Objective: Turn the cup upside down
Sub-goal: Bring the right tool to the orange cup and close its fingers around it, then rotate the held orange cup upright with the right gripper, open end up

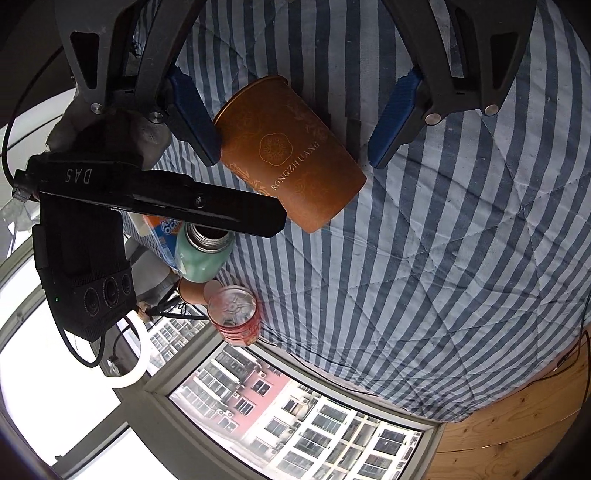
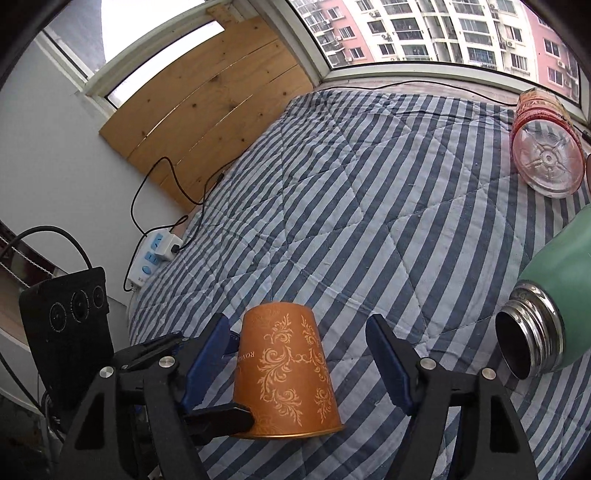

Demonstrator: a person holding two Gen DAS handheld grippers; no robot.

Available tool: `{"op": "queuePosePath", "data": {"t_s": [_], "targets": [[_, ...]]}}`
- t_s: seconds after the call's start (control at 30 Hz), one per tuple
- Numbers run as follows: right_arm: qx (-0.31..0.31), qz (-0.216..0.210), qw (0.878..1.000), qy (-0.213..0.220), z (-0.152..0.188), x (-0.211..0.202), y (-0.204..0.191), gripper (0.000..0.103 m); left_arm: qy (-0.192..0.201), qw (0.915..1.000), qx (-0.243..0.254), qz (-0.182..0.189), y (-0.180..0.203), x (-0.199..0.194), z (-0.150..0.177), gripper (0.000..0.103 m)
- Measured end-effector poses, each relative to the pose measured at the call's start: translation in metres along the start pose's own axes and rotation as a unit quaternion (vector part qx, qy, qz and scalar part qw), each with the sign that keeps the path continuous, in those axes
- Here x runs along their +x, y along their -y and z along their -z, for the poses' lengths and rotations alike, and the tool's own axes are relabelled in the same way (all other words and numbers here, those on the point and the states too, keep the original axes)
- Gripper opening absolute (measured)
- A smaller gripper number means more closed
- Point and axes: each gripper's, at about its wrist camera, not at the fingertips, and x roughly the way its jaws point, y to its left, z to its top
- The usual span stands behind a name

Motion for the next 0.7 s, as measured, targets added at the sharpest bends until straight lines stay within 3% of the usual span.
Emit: {"op": "queuePosePath", "data": {"t_s": [0.13, 0.27, 0.43, 0.7], "targets": [[-0.007, -0.005, 1.0, -0.019, 0.001, 0.01, -0.003, 0.073, -0.002, 0.9999, 0.014, -0.004, 0.007, 0.003, 0.0, 0.084], [-0.007, -0.01, 1.0, -0.028, 0.002, 0.01, -0.003, 0.063, -0.008, 0.9991, 0.04, -0.008, 0.02, 0.006, 0.004, 0.08], [-0.004, -0.015, 0.999, -0.03, 0.008, 0.002, 0.002, 0.058, -0.011, 0.9975, 0.068, -0.018, 0.034, 0.009, 0.007, 0.077], [-0.027, 0.007, 0.999, -0.034, 0.016, -0.003, -0.007, 0.055, -0.01, 0.9945, 0.097, -0.039, 0.049, 0.011, 0.013, 0.074]]}}
